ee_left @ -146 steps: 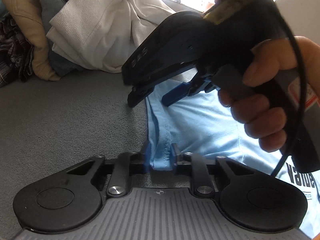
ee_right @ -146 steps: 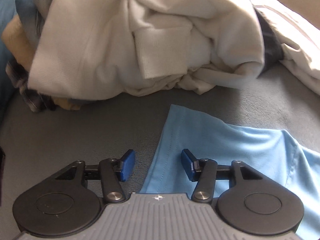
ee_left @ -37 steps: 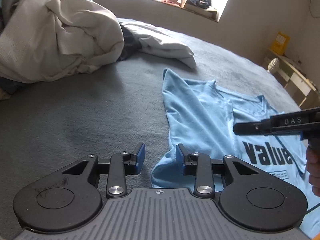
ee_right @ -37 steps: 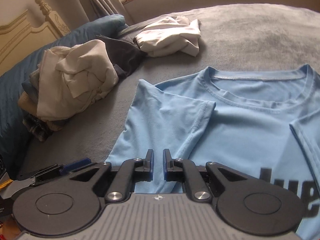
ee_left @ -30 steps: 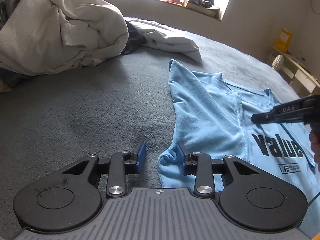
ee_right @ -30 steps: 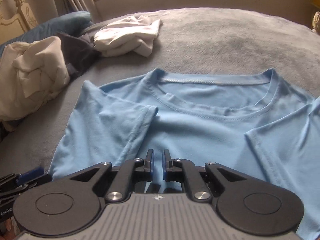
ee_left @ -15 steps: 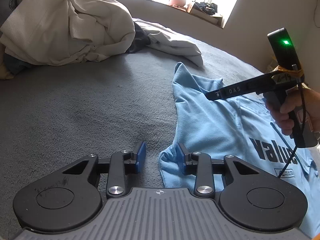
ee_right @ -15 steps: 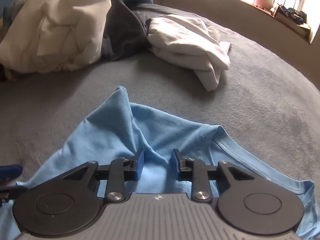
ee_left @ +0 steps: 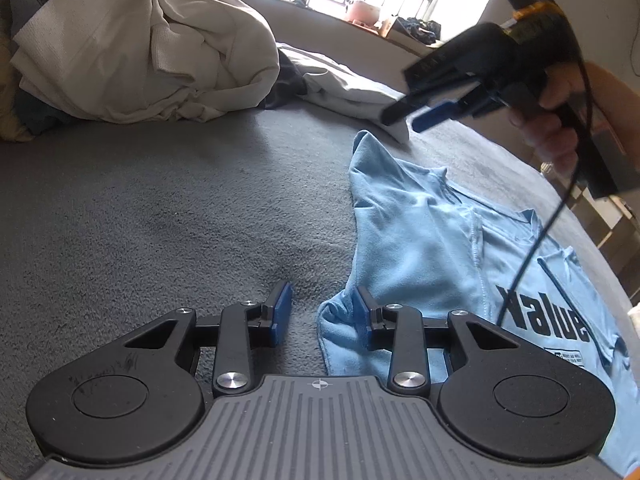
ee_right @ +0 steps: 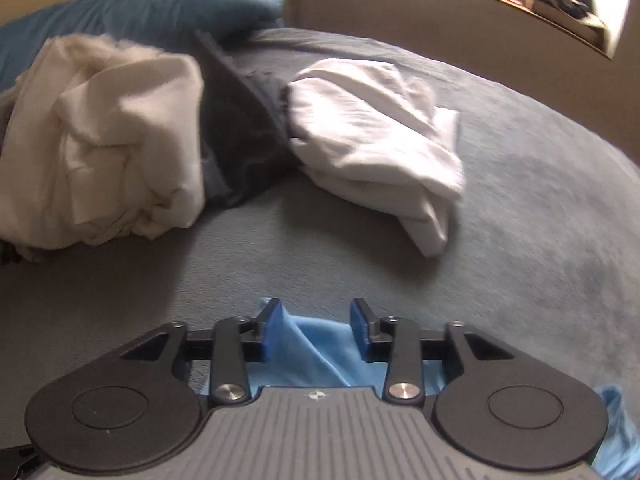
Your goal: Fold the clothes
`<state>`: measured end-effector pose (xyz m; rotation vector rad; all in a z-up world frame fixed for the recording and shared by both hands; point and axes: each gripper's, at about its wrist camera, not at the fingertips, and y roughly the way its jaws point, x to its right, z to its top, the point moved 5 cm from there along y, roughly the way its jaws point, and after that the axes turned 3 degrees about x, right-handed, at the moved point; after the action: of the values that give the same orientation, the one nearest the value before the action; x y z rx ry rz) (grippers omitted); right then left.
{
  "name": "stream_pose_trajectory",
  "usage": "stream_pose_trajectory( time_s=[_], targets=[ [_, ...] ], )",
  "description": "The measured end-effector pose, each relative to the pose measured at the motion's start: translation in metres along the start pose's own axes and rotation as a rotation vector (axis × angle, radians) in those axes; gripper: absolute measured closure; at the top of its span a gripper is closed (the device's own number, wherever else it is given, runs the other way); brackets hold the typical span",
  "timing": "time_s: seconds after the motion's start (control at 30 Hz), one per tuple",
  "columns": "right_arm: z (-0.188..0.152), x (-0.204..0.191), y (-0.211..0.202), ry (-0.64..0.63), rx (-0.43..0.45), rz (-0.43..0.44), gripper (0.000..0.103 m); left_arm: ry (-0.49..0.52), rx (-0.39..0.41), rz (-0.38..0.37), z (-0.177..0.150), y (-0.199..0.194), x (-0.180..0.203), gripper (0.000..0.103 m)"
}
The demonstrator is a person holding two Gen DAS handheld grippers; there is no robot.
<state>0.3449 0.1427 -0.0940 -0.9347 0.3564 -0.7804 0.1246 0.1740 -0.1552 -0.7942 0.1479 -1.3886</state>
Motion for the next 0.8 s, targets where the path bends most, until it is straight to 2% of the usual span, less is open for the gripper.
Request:
stream_pose_trajectory(
  time_s=[0.17,0.33,0.4,0.43,0.47,0.6,0.8],
  targets=[
    [0.022,-0.055,0.047,-0.283,-0.193,-0.076,0.058,-0.012,0.006,-0.007,-0.001,0.000,-0.001,0.069],
    [0.014,-0.074,0.077,-0.454,-0.373,-0.135,0.062,-0.023,0.005,-0.014,-0.001,-0.001,-0.002,0.069],
    [0.013,-0.074,0.080,-0.458,-0.414,-0.131,0.069,-0.025,0.004,-0.017,0.000,-0.001,-0.002,0.069],
    [0.012,-0.073,0.081,-0.456,-0.439,-0.134,0.082,-0.025,0.004,-0.019,0.000,-0.001,-0.002,0.069],
    [0.011,-0.072,0.082,-0.452,-0.464,-0.143,0.090,-0.026,0.005,-0.020,-0.001,-0.001,-0.002,0.069],
    [0.009,-0.064,0.081,-0.455,-0.510,-0.185,0.097,-0.029,0.008,-0.023,-0.001,0.000,-0.003,0.069],
    [0.013,-0.049,0.078,-0.407,-0.496,-0.253,0.099,-0.036,0.008,-0.025,0.000,0.000,-0.003,0.069]
  ],
)
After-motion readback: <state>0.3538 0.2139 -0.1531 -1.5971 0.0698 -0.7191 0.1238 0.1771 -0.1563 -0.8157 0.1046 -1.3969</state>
